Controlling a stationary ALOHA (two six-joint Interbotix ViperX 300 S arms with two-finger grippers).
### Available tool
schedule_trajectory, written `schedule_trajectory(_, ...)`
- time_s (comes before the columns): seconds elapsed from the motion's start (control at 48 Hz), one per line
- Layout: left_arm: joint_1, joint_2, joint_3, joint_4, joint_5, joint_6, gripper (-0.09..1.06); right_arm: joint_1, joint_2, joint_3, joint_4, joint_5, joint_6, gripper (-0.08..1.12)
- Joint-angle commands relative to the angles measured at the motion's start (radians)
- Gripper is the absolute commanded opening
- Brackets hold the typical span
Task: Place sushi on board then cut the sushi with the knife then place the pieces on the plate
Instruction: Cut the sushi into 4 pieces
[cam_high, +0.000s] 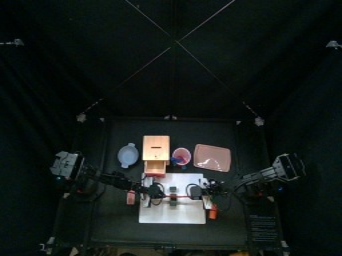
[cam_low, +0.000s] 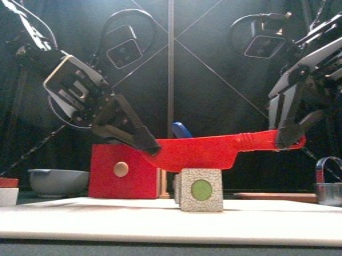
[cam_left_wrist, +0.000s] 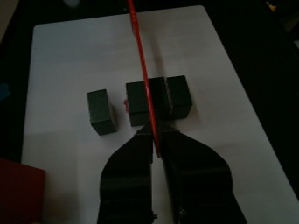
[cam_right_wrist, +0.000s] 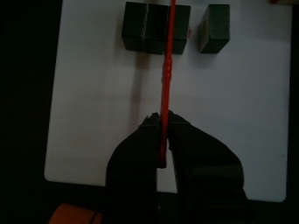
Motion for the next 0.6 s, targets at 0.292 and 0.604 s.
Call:
schedule_trajectory(0.292, -0.012, 0.057, 0.018, 0.000, 0.044, 0.000, 0.44, 0.026, 0.063, 0.012, 0.014, 0.003, -0.003, 0.41)
schedule_trajectory(0.604, -0.037, 0.091, 0.008, -0.023, 0.046, -0.002, 0.44, 0.032, 0.106, 0.006, 0.028, 0.003, -0.003, 0.41)
